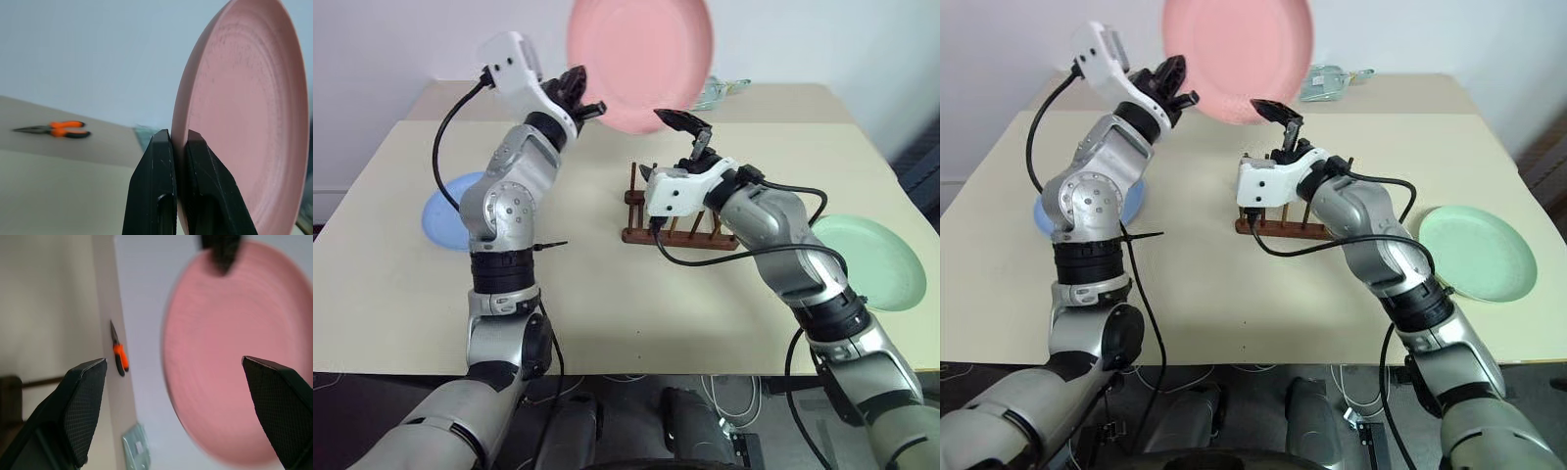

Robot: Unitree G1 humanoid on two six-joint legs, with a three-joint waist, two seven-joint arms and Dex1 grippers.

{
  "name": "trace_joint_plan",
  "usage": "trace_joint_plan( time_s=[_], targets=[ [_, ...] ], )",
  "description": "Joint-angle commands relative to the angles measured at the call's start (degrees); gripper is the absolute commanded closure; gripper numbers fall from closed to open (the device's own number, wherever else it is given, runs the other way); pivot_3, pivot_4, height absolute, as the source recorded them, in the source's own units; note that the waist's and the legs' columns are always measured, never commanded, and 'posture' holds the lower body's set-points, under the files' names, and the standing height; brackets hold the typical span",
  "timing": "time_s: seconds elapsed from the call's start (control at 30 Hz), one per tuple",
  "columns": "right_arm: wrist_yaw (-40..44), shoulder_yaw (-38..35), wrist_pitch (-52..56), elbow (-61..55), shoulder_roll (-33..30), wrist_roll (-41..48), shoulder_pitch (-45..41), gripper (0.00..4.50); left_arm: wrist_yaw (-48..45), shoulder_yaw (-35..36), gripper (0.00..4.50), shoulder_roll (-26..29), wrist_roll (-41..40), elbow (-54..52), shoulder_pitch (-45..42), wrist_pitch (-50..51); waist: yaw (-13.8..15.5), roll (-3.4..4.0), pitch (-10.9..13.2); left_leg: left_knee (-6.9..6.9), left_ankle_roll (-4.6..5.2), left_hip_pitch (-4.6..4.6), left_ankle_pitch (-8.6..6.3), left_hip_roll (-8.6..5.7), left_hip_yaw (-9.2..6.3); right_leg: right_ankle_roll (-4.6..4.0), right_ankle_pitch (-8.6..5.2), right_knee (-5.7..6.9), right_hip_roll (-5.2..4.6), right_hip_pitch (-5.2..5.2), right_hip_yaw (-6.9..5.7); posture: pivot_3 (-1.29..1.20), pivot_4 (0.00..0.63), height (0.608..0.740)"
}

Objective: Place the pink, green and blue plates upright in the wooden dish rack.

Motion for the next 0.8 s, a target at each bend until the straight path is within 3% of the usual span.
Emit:
trace_joint_plan(
  time_s=[0.03, 0.13, 0.23, 0.3, 0.4, 0.5, 0.6, 0.7, 0.8],
  targets=[
    [-2.4, -1.1, -1.7, 2.4, -0.6, -2.6, -1.7, 0.56, 0.3, -2.0, 4.50, -0.5, -0.9, -5.7, 1.0, 3.5, -0.1, 0.01, 0.0, 0.00, 0.00, 0.00, 0.00, 0.00, 0.00, 0.00, 0.00, 0.01, 0.00, -0.01, 0.00, 0.00, 0.150, 0.740],
    [-3.1, -1.7, -1.4, 3.2, -0.8, -3.9, -1.1, 1.84, 0.0, -2.3, 4.50, -0.6, -1.3, -7.3, 2.4, 6.1, -0.4, 0.03, 0.0, -0.04, -0.02, 0.00, 0.01, 0.02, 0.02, -0.01, 0.00, 0.03, 0.03, -0.07, 0.03, 0.00, 0.150, 0.740],
    [-3.4, -2.4, -0.5, 2.7, -1.2, -4.9, 0.1, 3.50, -0.8, -2.3, 4.50, -0.6, -2.2, -8.1, 3.7, 8.5, -0.4, 0.03, 0.0, -0.05, -0.02, 0.02, 0.01, 0.05, 0.02, -0.01, 0.00, 0.03, 0.06, -0.07, 0.05, 0.00, 0.150, 0.740],
    [-3.5, -2.8, -0.4, 1.8, -1.6, -5.1, 1.0, 4.46, -0.7, -1.4, 3.78, -1.1, -2.9, -8.0, 4.1, 9.4, -0.2, 0.03, 0.0, -0.04, -0.02, 0.01, 0.01, 0.05, 0.03, -0.01, 0.00, 0.02, 0.06, -0.06, 0.05, 0.00, 0.150, 0.740],
    [-3.9, -3.5, -0.4, 0.2, -2.0, -5.4, 2.2, 4.50, 0.8, 2.4, 2.42, -3.4, -5.2, -6.8, 3.1, 8.5, 0.3, 0.01, 0.0, 0.00, -0.02, -0.03, 0.01, 0.02, 0.01, -0.01, 0.00, -0.01, 0.05, -0.03, 0.04, 0.00, 0.150, 0.740],
    [-3.5, -9.2, 1.5, -5.1, -0.8, 0.9, 5.6, 4.50, 3.6, 9.2, 0.93, -4.7, -6.1, -3.2, -0.5, 0.7, 0.3, -0.03, 0.0, 0.04, -0.02, -0.05, 0.01, 0.00, 0.01, -0.01, 0.00, -0.06, 0.02, -0.01, 0.04, 0.00, 0.150, 0.740],
    [-0.5, -16.5, 4.5, -10.8, 1.3, 11.7, 8.8, 4.50, 2.0, 7.8, 0.93, 0.1, 0.6, 0.5, -0.5, -4.8, -0.2, 0.00, 0.0, -0.04, -0.03, 0.01, 0.02, 0.03, 0.04, -0.01, 0.00, -0.05, 0.02, -0.03, 0.06, 0.00, 0.150, 0.740],
    [8.3, -31.2, 25.7, -23.4, 8.5, 40.9, 12.1, 4.50, -12.5, -3.5, 0.93, 9.9, 9.7, 2.5, 5.7, -11.8, -0.4, 0.09, 0.0, -0.13, -0.02, 0.11, 0.01, 0.12, 0.09, -0.02, 0.00, -0.01, 0.13, 0.00, 0.13, 0.00, 0.150, 0.740],
    [10.3, -41.1, 40.5, -30.7, 10.8, 60.1, 13.6, 4.50, -27.5, -9.5, 0.93, 13.7, 7.8, -0.9, 11.4, -14.8, 0.1, 0.11, 0.0, -0.06, 0.01, 0.04, 0.00, 0.10, 0.04, -0.05, 0.01, -0.02, 0.12, 0.02, 0.11, 0.00, 0.150, 0.740]
  ],
)
